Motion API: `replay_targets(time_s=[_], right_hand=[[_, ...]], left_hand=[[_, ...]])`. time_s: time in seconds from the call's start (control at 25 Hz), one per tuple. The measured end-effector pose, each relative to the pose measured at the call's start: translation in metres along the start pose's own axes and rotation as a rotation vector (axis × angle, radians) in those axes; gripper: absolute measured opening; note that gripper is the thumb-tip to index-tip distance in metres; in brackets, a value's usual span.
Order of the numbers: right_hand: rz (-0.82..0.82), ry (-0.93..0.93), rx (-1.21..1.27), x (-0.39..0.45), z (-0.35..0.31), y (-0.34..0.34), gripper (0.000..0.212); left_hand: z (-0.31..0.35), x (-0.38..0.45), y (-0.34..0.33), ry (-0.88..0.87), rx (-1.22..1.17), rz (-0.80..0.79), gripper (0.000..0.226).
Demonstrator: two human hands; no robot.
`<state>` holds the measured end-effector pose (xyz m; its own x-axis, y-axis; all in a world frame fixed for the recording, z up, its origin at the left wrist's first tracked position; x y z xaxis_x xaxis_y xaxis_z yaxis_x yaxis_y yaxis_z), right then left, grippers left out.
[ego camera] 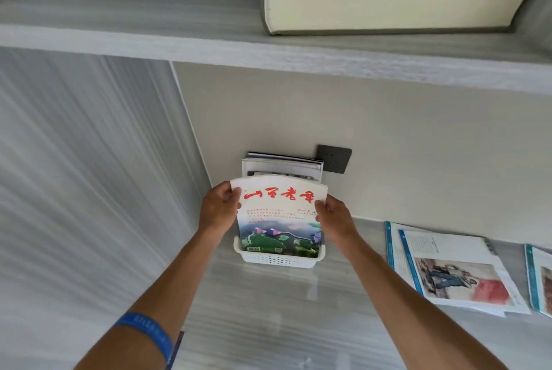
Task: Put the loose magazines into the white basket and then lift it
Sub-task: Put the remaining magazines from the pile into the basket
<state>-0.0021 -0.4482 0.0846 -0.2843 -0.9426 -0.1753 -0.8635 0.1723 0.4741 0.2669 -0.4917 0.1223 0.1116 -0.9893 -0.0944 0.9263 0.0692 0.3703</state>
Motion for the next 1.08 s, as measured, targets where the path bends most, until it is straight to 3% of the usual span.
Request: replay_targets(time_s=[0.16,0.24,0.32,0.4,0.52,0.68,0.84,0.96,1.08], right_hand=[[0.029,-0.046,-0.007,0.004,0.016,-0.003,0.027],[0.070,-0.058,-0.011,-0.006,0.028,0.009,0.042],[0.049,-0.078,-0.056,-0.028,0.054,0.020,0.048],[0.007,-0.200,-0.073,-0.064,0.112,0.038,0.046],[-0.016,-0.423,-0.126,-0.130,0.205,0.077,0.041],[0.022,-0.446,-0.201,-0.164,0.269,0.136,0.037],[-0.004,-0.359,-0.297,-0.135,0.305,0.189,0.049],[-0.112,-0.270,-0.464,-0.091,0.325,0.209,0.068],[-0.082,-0.125,-0.643,-0.047,0.330,0.219,0.083]], left_hand=[[-0.018,0.000,-0.018,0.003,-0.022,-0.047,0.009],[-0.026,-0.010,-0.030,-0.018,-0.017,-0.069,0.025],[-0.036,-0.033,-0.046,-0.056,0.132,-0.080,0.044],[-0.046,-0.076,-0.095,-0.105,0.275,-0.246,0.054],[-0.049,-0.151,-0.179,-0.120,0.307,-0.534,0.057],[-0.037,-0.212,-0.260,-0.115,0.303,-0.706,0.058],[-0.034,-0.242,-0.313,-0.067,0.363,-0.694,0.058],[-0.039,-0.255,-0.332,-0.039,0.367,-0.612,0.058],[-0.050,-0.266,-0.340,-0.024,0.339,-0.524,0.056]])
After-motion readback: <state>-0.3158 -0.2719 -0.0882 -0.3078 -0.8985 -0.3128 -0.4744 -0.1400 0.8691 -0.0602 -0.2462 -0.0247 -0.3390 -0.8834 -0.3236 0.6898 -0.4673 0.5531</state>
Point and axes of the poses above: each hand's wrist, its own x-axis towards the middle knuckle, its own y-axis out of the back of the hand, z = x × y, the point moved 8 cm from there along x, towards the middle knuckle, and after that the axes turned 1 degree about y, right-handed, at the moved point
